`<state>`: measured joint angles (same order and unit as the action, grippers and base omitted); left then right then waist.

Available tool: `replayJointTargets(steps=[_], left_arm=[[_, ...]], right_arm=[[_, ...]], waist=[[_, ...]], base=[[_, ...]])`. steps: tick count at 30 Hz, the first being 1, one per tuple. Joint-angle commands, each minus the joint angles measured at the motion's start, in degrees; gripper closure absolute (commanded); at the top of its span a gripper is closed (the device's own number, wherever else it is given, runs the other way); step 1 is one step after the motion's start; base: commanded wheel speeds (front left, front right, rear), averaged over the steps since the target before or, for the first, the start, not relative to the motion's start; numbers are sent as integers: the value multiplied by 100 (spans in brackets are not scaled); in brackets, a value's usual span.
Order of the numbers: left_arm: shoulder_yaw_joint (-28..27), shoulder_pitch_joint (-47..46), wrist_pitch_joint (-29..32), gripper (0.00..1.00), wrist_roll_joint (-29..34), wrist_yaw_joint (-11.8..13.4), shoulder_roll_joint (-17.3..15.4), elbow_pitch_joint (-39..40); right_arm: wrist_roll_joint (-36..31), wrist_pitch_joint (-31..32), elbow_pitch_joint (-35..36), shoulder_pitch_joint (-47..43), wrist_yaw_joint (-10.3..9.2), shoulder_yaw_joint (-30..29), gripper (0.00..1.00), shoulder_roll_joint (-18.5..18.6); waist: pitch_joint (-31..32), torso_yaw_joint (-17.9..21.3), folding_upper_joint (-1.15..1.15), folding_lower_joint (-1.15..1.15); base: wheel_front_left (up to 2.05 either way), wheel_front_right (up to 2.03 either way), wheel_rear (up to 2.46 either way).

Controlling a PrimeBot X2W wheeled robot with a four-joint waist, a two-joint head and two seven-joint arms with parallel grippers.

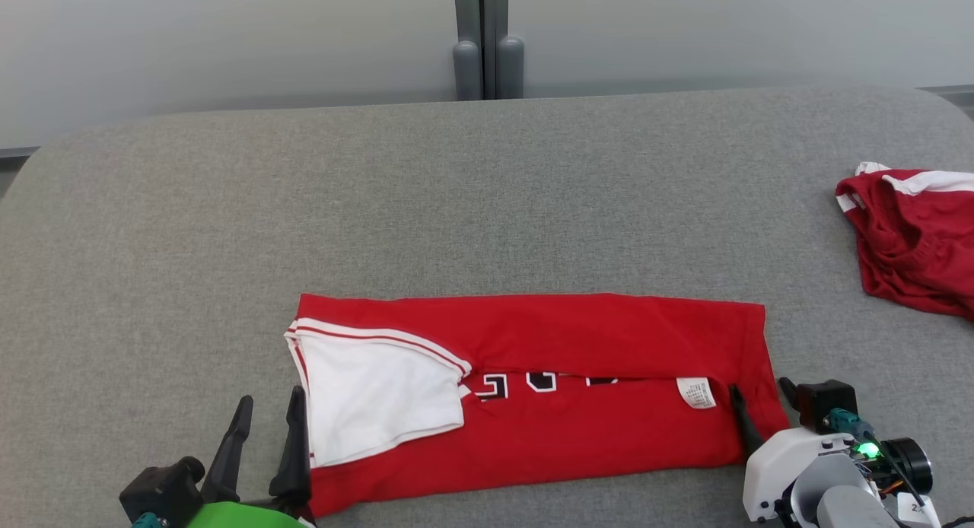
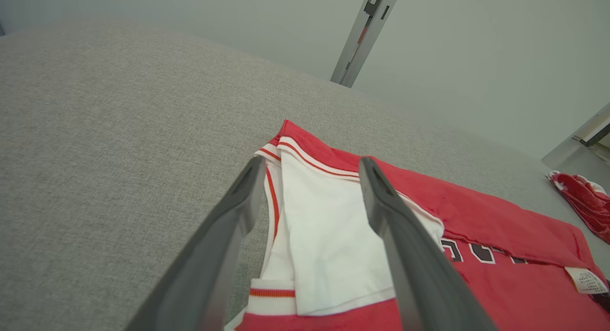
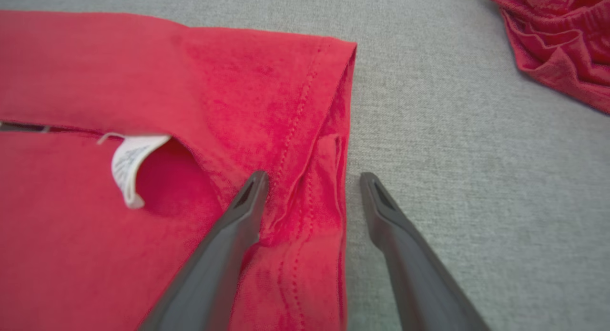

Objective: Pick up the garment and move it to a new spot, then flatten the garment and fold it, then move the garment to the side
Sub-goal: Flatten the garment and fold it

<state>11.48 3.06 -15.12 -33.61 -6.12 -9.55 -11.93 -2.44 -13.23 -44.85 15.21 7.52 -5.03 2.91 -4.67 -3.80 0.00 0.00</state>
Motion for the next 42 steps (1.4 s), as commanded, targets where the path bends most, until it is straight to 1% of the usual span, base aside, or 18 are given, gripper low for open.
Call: replayJointTargets(steps=[1,2,3,4,5,10,14,17,20,24,27,31,35,39,42], left_arm=[[-15,50,-1,0,58,-44,26,-26],[-13,54,-1,0,72,-44,34,-36],[-5,62,-1,0,88,-48,41,-50],[-1,71,-1,0,101,-58,48,-58],[3,86,-1,0,103,-69,60,-67],[-23,137,-1,0,187,-94,109,-21],[-20,160,-1,0,234,-103,154,-5],[-1,176,-1,0,257,-112,181,-11],[14,175,0,0,265,-121,212,-16],[52,141,-1,0,271,-133,229,-61],[89,86,-1,0,316,-132,205,-102],[119,-1,-1,0,267,-137,238,-147],[175,-64,-1,0,262,-141,246,-178],[189,-132,-1,0,222,-144,217,-182],[156,-134,-1,0,218,-146,177,-166]], right_arm=[[-29,9,-156,21,-7,55,58,1],[-71,11,-209,39,-6,69,65,-1],[-96,0,-276,73,-6,69,82,-1],[-110,-5,-318,101,-6,66,89,-1],[-123,-5,-371,139,-6,56,100,-2],[-269,-3,-484,276,-10,-163,100,29],[-504,48,-388,354,-12,-539,100,30],[-632,113,-232,361,-11,-843,100,48],[-673,268,17,308,-11,-1161,100,152],[-619,456,377,210,-11,-1364,100,240],[-498,584,639,173,-11,-1383,100,227],[-173,803,965,108,-10,-1159,100,120],[241,1001,1297,10,-9,-685,100,46],[670,1181,1742,-108,-9,-44,100,14],[1248,1322,2124,-211,-9,625,100,2]], waist=[[20,-8,0,0],[31,-11,0,0],[47,-14,0,0],[60,-15,0,0],[79,-14,0,0],[177,48,0,0],[241,148,0,0],[258,226,0,0],[246,311,0,0],[207,405,0,0],[177,456,0,0],[150,492,0,0],[146,461,0,0],[160,392,0,0],[179,319,0,0]], base=[[0,0,0],[0,0,0],[0,0,0],[0,0,0],[0,0,0],[0,0,0],[0,0,0],[0,0,0],[0,0,0],[0,0,0],[0,0,0],[0,0,0],[0,0,0],[0,0,0],[0,0,0]])
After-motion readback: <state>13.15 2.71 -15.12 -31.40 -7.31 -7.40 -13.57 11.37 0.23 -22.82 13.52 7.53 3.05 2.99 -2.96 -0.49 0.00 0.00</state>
